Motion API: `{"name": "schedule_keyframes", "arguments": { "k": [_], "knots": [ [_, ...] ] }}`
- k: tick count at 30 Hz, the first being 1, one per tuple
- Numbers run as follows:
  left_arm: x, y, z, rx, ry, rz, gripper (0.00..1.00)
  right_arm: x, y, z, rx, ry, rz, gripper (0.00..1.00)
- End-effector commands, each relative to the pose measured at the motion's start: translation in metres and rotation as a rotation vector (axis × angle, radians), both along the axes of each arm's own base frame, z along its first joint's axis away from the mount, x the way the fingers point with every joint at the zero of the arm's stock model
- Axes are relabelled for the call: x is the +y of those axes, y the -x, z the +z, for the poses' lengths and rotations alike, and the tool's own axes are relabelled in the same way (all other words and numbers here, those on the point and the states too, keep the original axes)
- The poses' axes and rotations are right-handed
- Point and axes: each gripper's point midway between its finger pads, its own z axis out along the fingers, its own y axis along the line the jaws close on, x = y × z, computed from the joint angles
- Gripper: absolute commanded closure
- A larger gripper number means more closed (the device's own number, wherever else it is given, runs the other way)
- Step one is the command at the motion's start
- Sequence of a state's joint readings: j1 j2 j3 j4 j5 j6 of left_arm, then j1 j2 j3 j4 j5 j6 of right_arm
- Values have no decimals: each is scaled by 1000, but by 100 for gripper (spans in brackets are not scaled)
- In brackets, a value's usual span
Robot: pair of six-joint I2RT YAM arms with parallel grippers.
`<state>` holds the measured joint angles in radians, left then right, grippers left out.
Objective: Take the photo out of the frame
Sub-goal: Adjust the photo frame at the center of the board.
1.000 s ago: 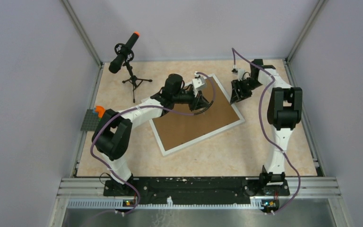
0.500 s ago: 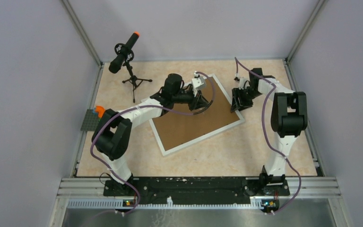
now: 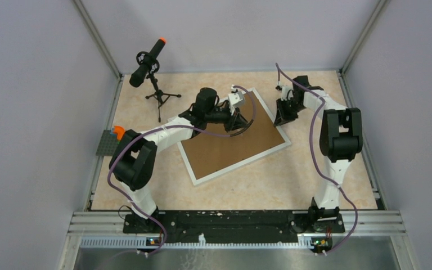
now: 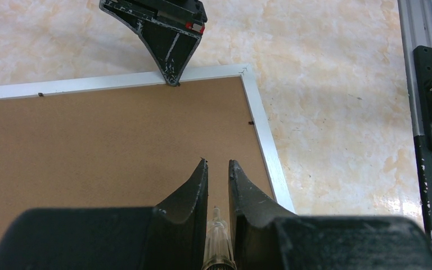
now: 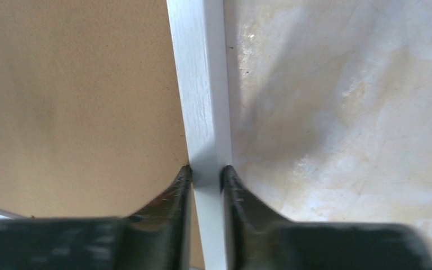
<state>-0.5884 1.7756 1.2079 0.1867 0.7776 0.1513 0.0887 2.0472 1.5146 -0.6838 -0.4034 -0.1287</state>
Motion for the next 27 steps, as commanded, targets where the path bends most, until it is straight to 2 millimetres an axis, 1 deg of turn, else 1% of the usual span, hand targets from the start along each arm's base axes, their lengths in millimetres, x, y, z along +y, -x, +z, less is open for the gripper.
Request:
{"name": "schedule_keyframes", "arguments": {
  "k": [1,2,8,10,14,17,19,22,24,27],
  "knots": [
    [2,-2,30,-64,41,0,100,2,-1,-8,7,20,55,98],
    [2,-1,30,-66,40,1,100,2,0,-10,12,17,83,100],
    [7,-1,30,-75,32,-3,100,-5,9,-21,37,-22,345,100],
    [9,0,30,-81,28,0,100,-4,7,-17,28,-39,442,100],
    [15,1,30,-85,15,12,100,2,10,-15,1,-47,622,100],
    [19,2,30,-86,10,24,100,13,15,-16,-1,-27,728,100],
    [21,1,31,-89,9,33,100,24,23,-16,0,-29,778,100],
    [24,0,31,-87,0,51,100,38,40,-15,0,-48,833,100],
    [27,-1,31,-85,-8,63,100,41,48,-16,-9,-35,846,100],
    [30,-2,30,-80,-17,74,100,35,43,-27,-15,12,826,100]
  ]
}}
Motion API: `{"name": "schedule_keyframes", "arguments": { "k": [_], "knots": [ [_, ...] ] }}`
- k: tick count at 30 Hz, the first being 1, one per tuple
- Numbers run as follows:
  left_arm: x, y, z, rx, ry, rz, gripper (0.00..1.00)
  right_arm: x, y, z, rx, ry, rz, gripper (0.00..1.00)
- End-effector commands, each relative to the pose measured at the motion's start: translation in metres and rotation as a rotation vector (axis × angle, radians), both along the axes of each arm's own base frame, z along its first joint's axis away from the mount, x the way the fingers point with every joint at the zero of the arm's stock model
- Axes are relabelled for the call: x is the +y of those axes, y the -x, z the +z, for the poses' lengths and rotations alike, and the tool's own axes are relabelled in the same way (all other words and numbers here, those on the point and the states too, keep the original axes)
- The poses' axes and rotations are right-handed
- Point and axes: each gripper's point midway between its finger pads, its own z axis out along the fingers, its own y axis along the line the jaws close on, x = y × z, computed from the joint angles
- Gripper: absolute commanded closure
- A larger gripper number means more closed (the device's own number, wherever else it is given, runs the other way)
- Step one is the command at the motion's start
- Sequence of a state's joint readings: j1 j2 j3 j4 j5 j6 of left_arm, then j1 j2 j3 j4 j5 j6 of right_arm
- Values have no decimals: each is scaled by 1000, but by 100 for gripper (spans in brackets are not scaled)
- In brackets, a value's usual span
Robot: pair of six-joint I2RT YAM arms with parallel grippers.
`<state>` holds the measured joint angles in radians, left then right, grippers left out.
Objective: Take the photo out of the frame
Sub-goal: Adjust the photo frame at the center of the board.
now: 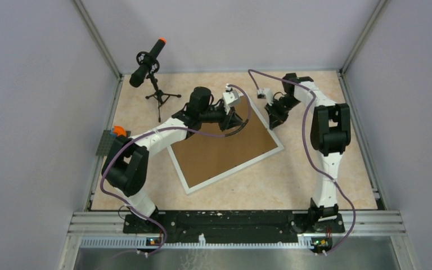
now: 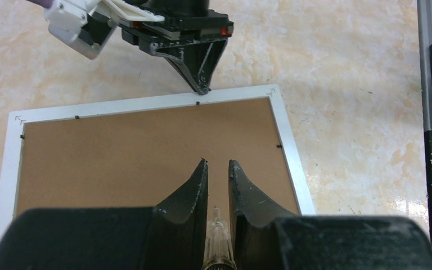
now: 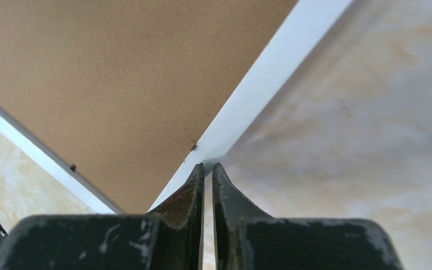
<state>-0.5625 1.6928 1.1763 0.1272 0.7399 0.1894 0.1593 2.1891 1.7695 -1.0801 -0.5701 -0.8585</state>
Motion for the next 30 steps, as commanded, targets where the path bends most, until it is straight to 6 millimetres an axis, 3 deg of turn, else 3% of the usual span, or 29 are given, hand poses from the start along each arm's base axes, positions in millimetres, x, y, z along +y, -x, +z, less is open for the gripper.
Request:
{"name": "schedule_keyframes", "arguments": {
  "k": [1,5,6,7,10,13,18,23,30],
  "knots": [
    [9,-1,17,-44,5,24,100,-1,12,-36,15,78,91,100],
    [11,-3,17,-46,-1,25,100,-19,-43,-43,-47,139,-30,99],
    [12,-4,17,-47,-3,26,100,-21,-59,-37,-51,133,-74,95],
    [12,-6,17,-48,-5,28,100,-20,-81,-20,-82,109,-123,92],
    [15,-10,17,-52,-9,36,100,-21,-92,5,-18,27,-241,70],
    [15,-15,18,-56,-5,37,100,-19,-73,28,53,-62,-334,54],
    [13,-16,18,-50,8,28,100,-6,-18,54,32,-122,-428,27],
    [11,-14,18,-42,16,18,100,-1,21,39,-14,4,-495,26],
    [10,-16,23,-52,21,16,100,-13,40,-2,-47,178,-534,37]
  ]
}}
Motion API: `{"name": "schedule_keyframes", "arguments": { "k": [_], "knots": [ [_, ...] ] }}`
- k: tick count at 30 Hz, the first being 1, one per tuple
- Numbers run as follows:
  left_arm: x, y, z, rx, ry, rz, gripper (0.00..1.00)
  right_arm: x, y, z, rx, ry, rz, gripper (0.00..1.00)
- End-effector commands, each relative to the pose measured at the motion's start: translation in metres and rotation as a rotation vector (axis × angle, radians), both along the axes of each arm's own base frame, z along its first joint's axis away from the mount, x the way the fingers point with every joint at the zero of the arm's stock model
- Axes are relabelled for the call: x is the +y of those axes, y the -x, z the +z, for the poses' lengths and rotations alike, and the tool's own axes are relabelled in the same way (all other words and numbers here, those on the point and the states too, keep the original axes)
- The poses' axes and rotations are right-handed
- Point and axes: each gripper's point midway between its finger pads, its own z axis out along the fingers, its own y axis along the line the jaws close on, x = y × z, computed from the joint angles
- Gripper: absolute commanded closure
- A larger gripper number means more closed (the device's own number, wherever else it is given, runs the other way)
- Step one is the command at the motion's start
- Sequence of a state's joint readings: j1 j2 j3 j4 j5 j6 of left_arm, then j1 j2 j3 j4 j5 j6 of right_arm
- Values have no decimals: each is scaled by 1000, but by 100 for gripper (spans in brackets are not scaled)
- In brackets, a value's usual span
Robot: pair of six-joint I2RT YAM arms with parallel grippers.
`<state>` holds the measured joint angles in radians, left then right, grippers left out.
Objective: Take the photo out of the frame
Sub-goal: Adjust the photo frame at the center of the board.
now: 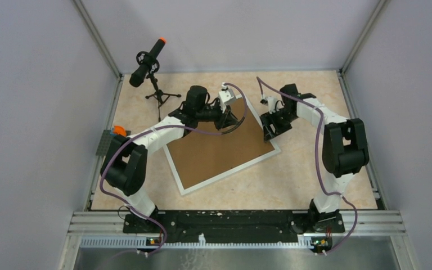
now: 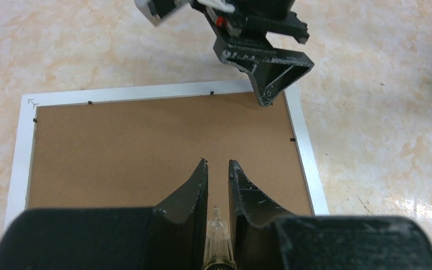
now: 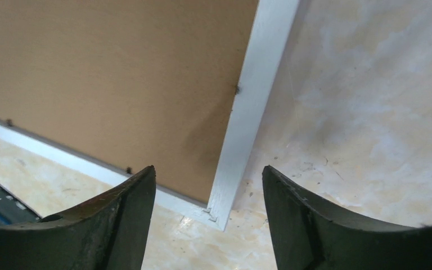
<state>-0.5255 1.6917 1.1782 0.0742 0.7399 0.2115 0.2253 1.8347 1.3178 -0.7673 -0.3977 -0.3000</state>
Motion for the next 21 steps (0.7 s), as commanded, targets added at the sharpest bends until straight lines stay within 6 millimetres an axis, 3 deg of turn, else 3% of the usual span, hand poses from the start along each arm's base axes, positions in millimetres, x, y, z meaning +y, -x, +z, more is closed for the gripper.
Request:
{"name": "schedule_keyframes", "arguments": {
  "k": [1,5,8,10,13,14,16,18,21],
  "knots": [
    [-6,-7,31,-74,51,-14,100,-18,-14,-21,-61,125,-80,39],
    [-4,-6,31,-75,48,-8,100,-28,-13,-35,-57,197,-51,55],
    [-3,-5,32,-75,49,-5,100,-46,-25,-40,-94,275,-1,66],
    [-2,-4,30,-73,46,-5,100,-66,-48,-38,-150,327,19,69],
    [-1,-4,28,-71,39,-5,100,-97,-107,-31,-236,388,12,69],
    [0,-4,27,-71,37,-2,100,-106,-125,-35,-238,398,8,69],
    [1,-5,28,-73,37,-2,100,-115,-163,-24,-280,401,-17,68],
    [0,-6,27,-73,36,-5,100,-108,-192,-2,-313,356,-42,56],
    [0,-9,29,-80,40,-6,100,-88,-207,43,-327,207,-130,35]
  ]
}}
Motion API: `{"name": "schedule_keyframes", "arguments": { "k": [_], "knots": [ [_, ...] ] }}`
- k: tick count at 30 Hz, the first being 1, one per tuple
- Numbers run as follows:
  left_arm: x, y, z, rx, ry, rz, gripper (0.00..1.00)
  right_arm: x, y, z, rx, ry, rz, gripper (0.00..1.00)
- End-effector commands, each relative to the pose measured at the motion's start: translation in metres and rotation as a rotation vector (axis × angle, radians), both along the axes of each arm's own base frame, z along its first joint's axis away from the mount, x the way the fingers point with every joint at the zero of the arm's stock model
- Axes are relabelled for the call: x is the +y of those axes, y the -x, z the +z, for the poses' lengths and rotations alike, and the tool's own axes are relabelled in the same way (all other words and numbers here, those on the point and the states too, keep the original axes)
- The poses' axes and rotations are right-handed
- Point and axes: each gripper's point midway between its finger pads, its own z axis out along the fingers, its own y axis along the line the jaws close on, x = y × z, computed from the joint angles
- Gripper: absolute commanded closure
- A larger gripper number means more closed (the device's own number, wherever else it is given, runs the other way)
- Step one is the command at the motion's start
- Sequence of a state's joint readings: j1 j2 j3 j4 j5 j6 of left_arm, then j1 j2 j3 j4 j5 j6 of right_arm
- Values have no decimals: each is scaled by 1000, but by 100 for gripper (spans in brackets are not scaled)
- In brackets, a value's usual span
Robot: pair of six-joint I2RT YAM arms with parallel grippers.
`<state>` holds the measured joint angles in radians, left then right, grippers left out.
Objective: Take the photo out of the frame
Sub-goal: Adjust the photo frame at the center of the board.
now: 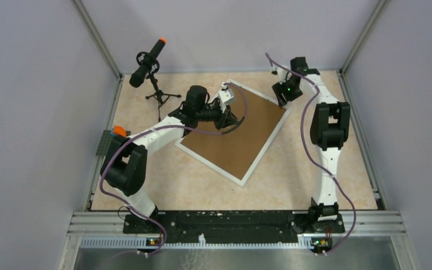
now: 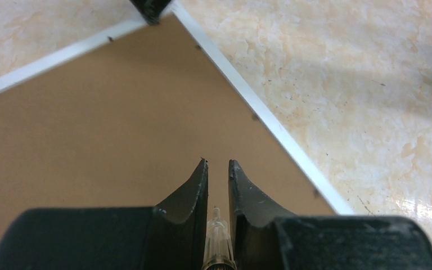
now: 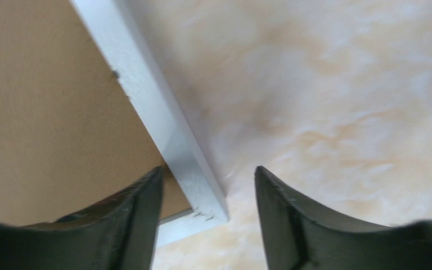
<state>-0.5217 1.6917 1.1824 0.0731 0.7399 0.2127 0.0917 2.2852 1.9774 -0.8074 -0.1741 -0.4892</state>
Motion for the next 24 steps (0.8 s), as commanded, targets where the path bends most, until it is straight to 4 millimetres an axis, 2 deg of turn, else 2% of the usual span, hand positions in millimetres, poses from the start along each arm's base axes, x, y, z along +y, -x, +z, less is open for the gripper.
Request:
{"name": "schedule_keyframes", "arguments": {
  "k": [1,3,5,8,11,16,18,21,24],
  "knots": [
    [-1,-8,28,-77,40,-10,100,-5,-26,60,-79,-99,-101,32],
    [-2,-10,28,-77,43,-10,100,4,-14,80,-72,-217,-175,27],
    [-3,-11,28,-74,48,-9,100,8,4,82,-50,-300,-260,24],
    [-2,-12,29,-72,52,-7,100,15,38,66,7,-365,-336,22],
    [-1,-13,29,-73,53,-7,100,15,59,43,57,-377,-410,21],
    [1,-15,31,-72,52,-7,100,1,54,20,64,-322,-552,24],
    [2,-15,31,-72,50,-5,100,2,51,10,73,-321,-574,28],
    [4,-15,31,-74,47,0,100,7,49,-7,108,-338,-577,37],
    [6,-15,30,-78,41,9,100,15,55,-19,147,-330,-527,54]
  ]
}}
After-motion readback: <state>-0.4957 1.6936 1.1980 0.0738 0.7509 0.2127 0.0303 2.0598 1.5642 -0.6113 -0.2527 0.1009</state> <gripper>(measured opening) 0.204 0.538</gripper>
